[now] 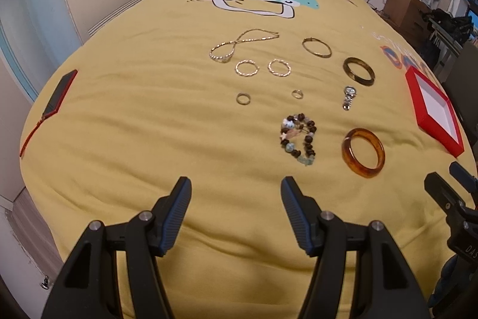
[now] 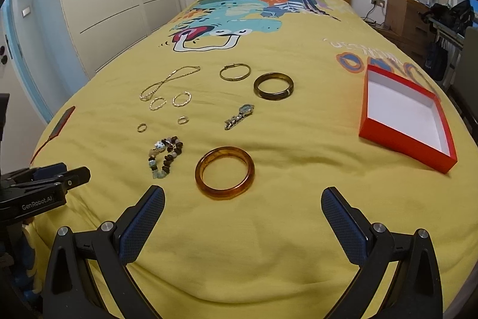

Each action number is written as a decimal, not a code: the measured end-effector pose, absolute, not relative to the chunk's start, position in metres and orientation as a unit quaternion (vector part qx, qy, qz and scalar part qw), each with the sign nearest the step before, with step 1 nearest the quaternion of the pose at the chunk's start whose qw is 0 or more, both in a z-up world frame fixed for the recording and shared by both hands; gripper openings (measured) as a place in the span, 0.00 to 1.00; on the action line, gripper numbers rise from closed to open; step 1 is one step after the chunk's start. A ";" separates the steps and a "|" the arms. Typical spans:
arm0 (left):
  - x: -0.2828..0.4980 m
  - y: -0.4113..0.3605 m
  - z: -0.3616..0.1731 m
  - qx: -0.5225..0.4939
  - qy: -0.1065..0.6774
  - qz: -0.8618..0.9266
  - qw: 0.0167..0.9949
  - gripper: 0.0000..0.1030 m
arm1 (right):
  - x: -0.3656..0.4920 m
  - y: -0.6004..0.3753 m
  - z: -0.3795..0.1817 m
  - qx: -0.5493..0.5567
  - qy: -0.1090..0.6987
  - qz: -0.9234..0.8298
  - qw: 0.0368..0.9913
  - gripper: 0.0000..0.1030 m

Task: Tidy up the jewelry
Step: 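Move the left tool to the beaded bracelet while the right tool approaches the amber bangle, then grasp the beaded bracelet with the left tool while the right tool grasps the amber bangle, then carry both items into the red box and open both tools to release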

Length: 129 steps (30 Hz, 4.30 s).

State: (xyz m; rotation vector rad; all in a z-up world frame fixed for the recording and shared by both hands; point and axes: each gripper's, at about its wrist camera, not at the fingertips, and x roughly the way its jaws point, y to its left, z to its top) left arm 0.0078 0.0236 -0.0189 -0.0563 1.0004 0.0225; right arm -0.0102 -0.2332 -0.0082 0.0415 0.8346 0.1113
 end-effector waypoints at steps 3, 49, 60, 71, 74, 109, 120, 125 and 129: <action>0.011 0.028 -0.023 -0.038 0.483 0.006 0.875 0.59 | -0.008 -0.233 -0.011 0.026 0.410 0.053 0.910 0.98; 0.118 -0.033 -0.105 -0.007 0.545 -0.050 0.837 0.15 | 0.103 -0.222 -0.104 0.015 0.520 0.097 0.849 0.14; 0.099 -0.036 -0.057 0.026 0.481 -0.038 0.876 0.14 | 0.086 -0.220 -0.074 0.002 0.480 0.102 0.871 0.10; 0.074 -0.057 -0.003 0.044 0.427 -0.053 0.902 0.14 | 0.056 -0.236 -0.023 0.011 0.432 0.089 0.898 0.10; 0.067 -0.068 0.008 0.051 0.416 -0.062 0.906 0.14 | 0.048 -0.248 -0.011 0.017 0.420 0.082 0.904 0.10; 0.183 -0.399 -0.006 0.092 0.452 -0.298 0.836 0.14 | 0.088 -0.547 -0.011 0.060 0.409 -0.139 0.900 0.10; 0.193 -0.414 -0.079 0.119 0.510 -0.297 0.798 0.14 | 0.104 -0.543 -0.059 0.040 0.463 -0.109 0.879 0.10; 0.196 -0.406 -0.086 0.113 0.522 -0.265 0.803 0.16 | 0.104 -0.538 -0.069 0.024 0.476 -0.099 0.873 0.10; 0.195 -0.398 -0.085 0.101 0.536 -0.211 0.811 0.15 | 0.108 -0.535 -0.074 0.011 0.483 -0.088 0.871 0.10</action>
